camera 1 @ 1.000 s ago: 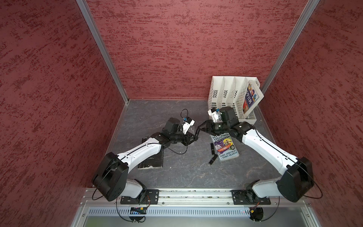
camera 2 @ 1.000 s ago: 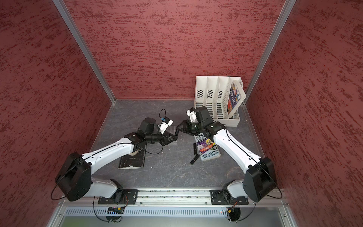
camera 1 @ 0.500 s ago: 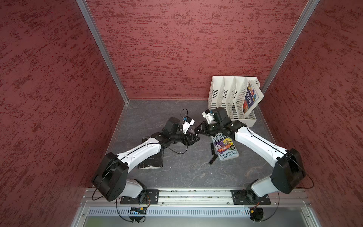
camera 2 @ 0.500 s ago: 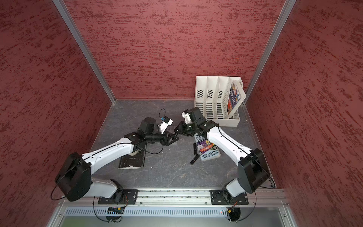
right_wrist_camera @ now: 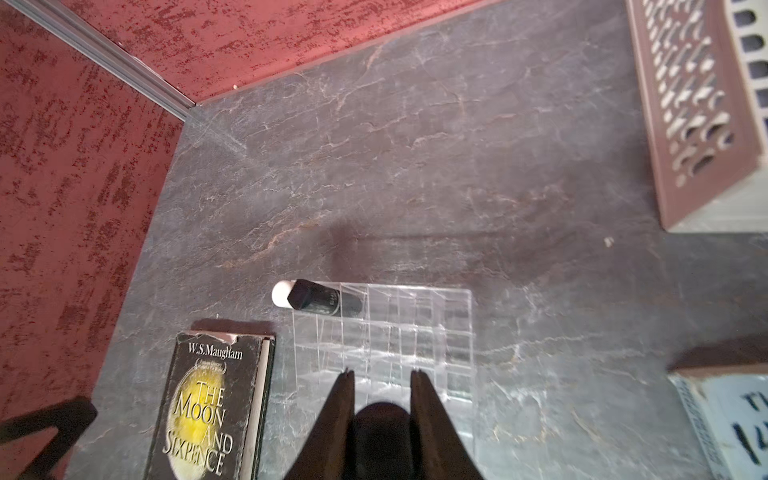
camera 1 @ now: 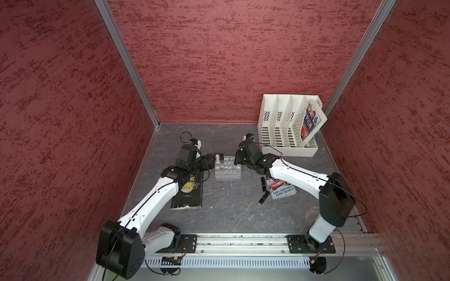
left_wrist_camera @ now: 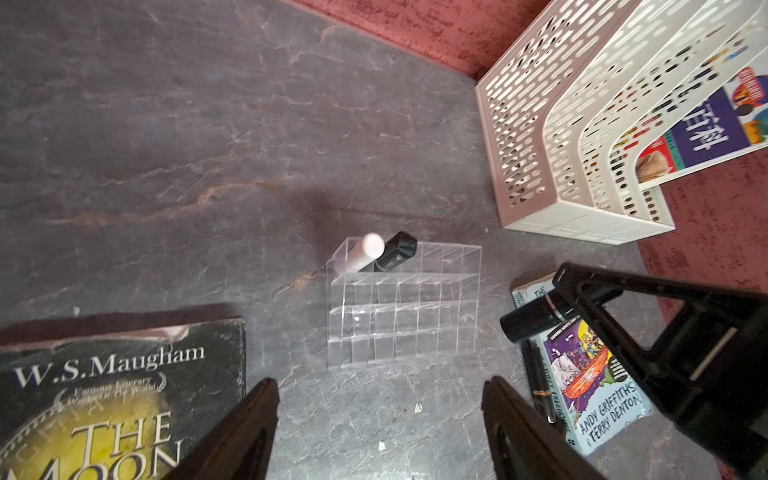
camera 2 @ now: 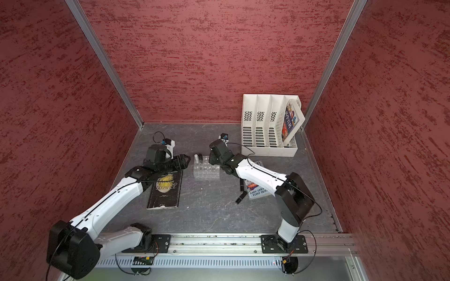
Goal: Arrange the lipsticks in the organizer
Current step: Place the lipstick in the storage box.
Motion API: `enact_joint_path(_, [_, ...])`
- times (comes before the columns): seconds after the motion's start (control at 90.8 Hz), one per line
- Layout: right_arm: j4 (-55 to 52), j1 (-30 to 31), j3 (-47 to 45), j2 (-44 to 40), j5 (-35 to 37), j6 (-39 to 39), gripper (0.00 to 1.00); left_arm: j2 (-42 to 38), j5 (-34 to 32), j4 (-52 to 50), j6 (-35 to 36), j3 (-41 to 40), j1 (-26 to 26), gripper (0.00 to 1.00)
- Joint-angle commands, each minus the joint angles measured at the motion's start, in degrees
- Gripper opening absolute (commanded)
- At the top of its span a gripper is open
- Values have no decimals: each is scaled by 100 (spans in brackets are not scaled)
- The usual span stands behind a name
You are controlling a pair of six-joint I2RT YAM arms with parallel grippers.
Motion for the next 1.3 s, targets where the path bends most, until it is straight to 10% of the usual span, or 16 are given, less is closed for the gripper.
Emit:
enact_joint_path(0.0, [568, 97, 448, 457, 874, -401, 15, 27, -165, -33, -247, -215, -18, 81])
enact_joint_path(0.353, [567, 200, 1342, 1483, 873, -541, 14, -260, -810, 148, -249, -486, 123, 100])
enact_joint_path(0.661, [450, 170, 1463, 1830, 649, -326, 14, -437, 561, 912, -789, -1032, 1123, 100])
enact_joint_path(0.959, [432, 161, 1444, 1980, 709, -367, 16, -629, -100, 812, -455, -941, 734, 100])
enact_joint_path(1.289, [360, 170, 1457, 1880, 594, -347, 43, -837, -835, 596, -54, -741, 142, 100])
